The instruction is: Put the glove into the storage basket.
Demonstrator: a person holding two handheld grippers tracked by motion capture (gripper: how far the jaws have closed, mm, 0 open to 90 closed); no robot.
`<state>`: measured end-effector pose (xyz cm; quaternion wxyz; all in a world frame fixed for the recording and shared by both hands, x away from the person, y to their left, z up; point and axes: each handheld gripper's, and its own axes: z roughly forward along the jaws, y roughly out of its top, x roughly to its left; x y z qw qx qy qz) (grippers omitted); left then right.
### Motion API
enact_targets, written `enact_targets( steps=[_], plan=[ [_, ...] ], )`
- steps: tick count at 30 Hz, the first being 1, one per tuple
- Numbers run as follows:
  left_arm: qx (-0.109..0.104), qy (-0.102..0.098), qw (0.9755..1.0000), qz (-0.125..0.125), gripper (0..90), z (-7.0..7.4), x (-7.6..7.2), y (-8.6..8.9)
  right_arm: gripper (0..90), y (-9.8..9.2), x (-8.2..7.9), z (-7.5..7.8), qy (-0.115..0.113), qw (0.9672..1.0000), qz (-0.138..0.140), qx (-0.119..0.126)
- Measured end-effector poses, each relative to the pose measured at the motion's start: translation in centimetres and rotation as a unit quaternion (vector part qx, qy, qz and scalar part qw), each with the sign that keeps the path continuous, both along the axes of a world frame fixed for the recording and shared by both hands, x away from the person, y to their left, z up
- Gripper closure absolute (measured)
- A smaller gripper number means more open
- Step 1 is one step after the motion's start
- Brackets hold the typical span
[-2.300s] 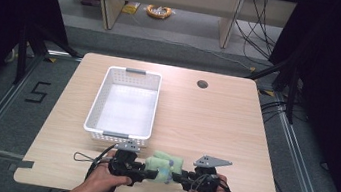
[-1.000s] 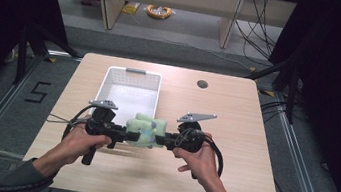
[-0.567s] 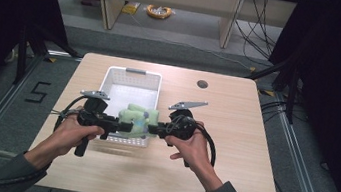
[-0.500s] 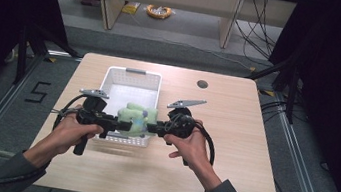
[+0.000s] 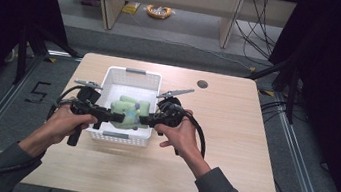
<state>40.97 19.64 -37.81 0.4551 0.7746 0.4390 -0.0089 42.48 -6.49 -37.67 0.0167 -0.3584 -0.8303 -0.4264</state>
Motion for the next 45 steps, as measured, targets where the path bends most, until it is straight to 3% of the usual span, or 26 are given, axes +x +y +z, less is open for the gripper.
enact_targets(
  steps=[23,28,34,36,37,40,45],
  plan=[
    [0.017,0.029,0.9992,0.021,67.1,-1.2,3.3,2.1,74.1,3.1,3.1,-0.9,0.01,0.9997,-0.006,-0.022],
    [0.02,0.039,0.9988,0.022,67.1,-1.7,3.8,2.3,74.1,3.5,3.7,-1.5,0.025,0.9993,-0.01,-0.024],
    [0.028,0.051,0.998,0.023,67.1,-2.6,4.4,2.4,74.1,3.9,4.4,-2.4,0.028,0.9991,-0.009,-0.031],
    [0.03,0.053,0.9977,0.029,67.1,-2.9,4.5,2.3,74.1,4.1,4.5,-2.7,0.04,0.9986,-0.016,-0.031],
    [0.034,0.055,0.9976,0.027,67.1,-3.1,4.6,2.4,74.1,4.1,4.7,-2.9,0.035,0.9987,-0.012,-0.035],
    [0.037,0.064,0.9968,0.029,67.0,-3.6,4.9,2.4,74.1,4.3,4.9,-3.5,0.053,0.9976,-0.019,-0.041],
    [0.047,0.075,0.9956,0.032,66.8,-4.6,5.3,2.3,74.1,4.7,5.3,-4.3,0.062,0.9965,-0.021,-0.053]
  ],
)
